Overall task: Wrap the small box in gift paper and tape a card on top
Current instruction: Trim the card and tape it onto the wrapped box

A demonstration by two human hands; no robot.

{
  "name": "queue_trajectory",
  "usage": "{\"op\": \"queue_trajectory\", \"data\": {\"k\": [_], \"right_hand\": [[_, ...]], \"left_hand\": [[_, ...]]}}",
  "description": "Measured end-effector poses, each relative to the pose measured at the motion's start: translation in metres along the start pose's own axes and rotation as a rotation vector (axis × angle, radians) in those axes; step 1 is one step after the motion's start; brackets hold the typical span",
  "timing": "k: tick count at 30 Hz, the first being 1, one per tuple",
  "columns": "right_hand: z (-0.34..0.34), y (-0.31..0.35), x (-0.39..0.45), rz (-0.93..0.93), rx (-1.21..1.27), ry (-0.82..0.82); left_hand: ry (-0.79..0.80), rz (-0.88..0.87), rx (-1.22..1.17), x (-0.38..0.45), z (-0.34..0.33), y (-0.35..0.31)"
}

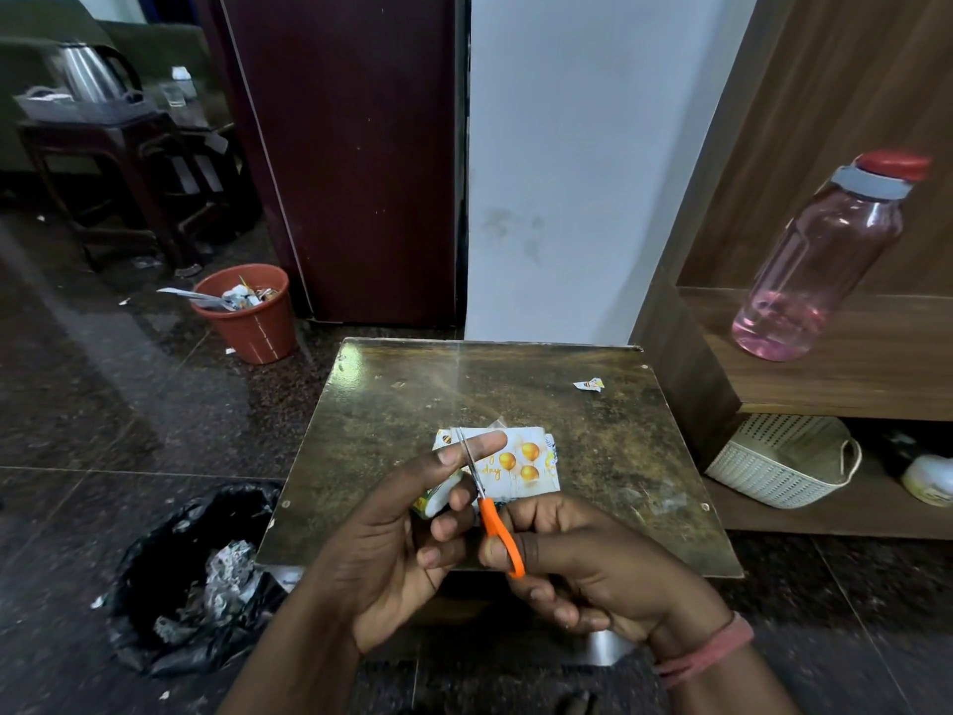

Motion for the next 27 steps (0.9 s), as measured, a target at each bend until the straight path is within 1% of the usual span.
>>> {"op": "queue_trajectory", "data": {"k": [3,8,10,11,13,15,16,17,19,20,22,25,27], "right_hand": [[0.001,-0.001,0.001,0.004,-0.033,-0.023],[0.004,0.003,-0.005,0.025,0.002,-0.099],[0.008,0.007,-0.010,0.060,0.028,-0.111],[0.010,0.009,-0.012,0.094,0.059,-0.146],[0.018,0.014,-0.011,0.187,0.179,-0.324],[0.032,0.014,-0.007,0.269,0.257,-0.582],[0.039,0.012,-0.006,0.295,0.213,-0.721],[0.048,0.007,-0.005,0.310,0.103,-0.852],[0.063,-0.004,-0.005,0.278,-0.133,-1.040],[0.070,-0.010,-0.007,0.239,-0.207,-1.098],[0.078,-0.016,-0.011,0.150,-0.277,-1.175],[0.087,-0.027,-0.012,0.057,-0.381,-1.235],[0.088,-0.035,-0.009,0.001,-0.458,-1.242]], "left_hand": [[0.000,-0.004,0.005,0.001,0.000,0.001],[-0.005,0.000,-0.013,0.003,0.003,0.001],[-0.007,-0.009,-0.016,0.003,0.003,0.000],[-0.007,-0.013,-0.017,0.003,0.004,-0.001],[-0.008,-0.017,-0.024,0.003,0.004,-0.001],[-0.007,-0.020,-0.035,0.004,0.005,-0.001],[-0.006,-0.020,-0.038,0.004,0.005,-0.001],[-0.007,-0.020,-0.040,0.005,0.006,0.000],[-0.013,-0.021,-0.037,0.005,0.005,0.000],[-0.015,-0.020,-0.035,0.005,0.005,0.000],[-0.014,-0.023,-0.029,0.004,0.003,0.000],[-0.027,-0.033,-0.012,0.004,0.002,-0.001],[-0.029,-0.034,-0.005,0.004,0.002,0.000]]}}
Point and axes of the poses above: each hand's wrist, its own x-axis towards the middle knuckle, its own z-axis out of the back of the hand, y = z × x, the point moved 1 cm from there along x, towards the middle knuckle, and after that the axes turned 10 degrees about -y, right-handed, at the moved point
